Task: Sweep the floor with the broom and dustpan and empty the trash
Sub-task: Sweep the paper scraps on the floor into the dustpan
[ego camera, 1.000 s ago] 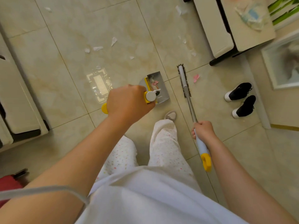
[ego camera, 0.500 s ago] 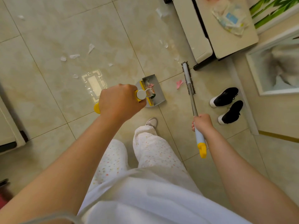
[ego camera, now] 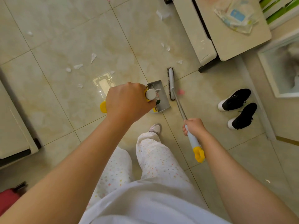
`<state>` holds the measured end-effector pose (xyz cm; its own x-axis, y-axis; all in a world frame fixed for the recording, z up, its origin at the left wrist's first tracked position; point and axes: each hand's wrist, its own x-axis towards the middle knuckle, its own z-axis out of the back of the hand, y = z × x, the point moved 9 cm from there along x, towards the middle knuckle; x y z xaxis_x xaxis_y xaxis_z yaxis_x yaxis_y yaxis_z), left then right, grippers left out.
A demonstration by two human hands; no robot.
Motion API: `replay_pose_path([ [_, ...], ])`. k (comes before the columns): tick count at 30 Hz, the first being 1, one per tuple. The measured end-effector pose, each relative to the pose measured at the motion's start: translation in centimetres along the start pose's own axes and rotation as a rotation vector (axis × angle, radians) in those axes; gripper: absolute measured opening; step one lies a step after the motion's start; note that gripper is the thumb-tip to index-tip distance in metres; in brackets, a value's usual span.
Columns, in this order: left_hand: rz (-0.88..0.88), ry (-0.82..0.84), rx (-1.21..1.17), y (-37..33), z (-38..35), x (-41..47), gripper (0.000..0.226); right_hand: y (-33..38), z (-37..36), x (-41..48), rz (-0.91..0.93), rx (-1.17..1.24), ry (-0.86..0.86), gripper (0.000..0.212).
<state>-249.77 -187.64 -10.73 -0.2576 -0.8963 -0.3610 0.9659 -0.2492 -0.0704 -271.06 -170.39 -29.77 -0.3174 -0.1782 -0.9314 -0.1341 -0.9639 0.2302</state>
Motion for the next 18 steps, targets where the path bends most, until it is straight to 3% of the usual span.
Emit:
replay_pose_path([
  [7, 0.007, 0.031, -0.002, 0.0, -0.3, -1.0, 0.048, -0.3, -0.3, -5.4, -0.029, 0.141, 0.186, 0.018],
  [13, -0.011, 0.060, -0.029, -0.4, -0.3, -0.8, 0.047, -0.3, 0.5, -5.9, 0.064, 0.045, 0.048, 0.014],
  [18, -0.020, 0.080, -0.005, 0.4, -0.8, -0.8, 0.044, 0.4, -0.3, -3.9, 0.050, -0.043, -0.066, 0.023],
])
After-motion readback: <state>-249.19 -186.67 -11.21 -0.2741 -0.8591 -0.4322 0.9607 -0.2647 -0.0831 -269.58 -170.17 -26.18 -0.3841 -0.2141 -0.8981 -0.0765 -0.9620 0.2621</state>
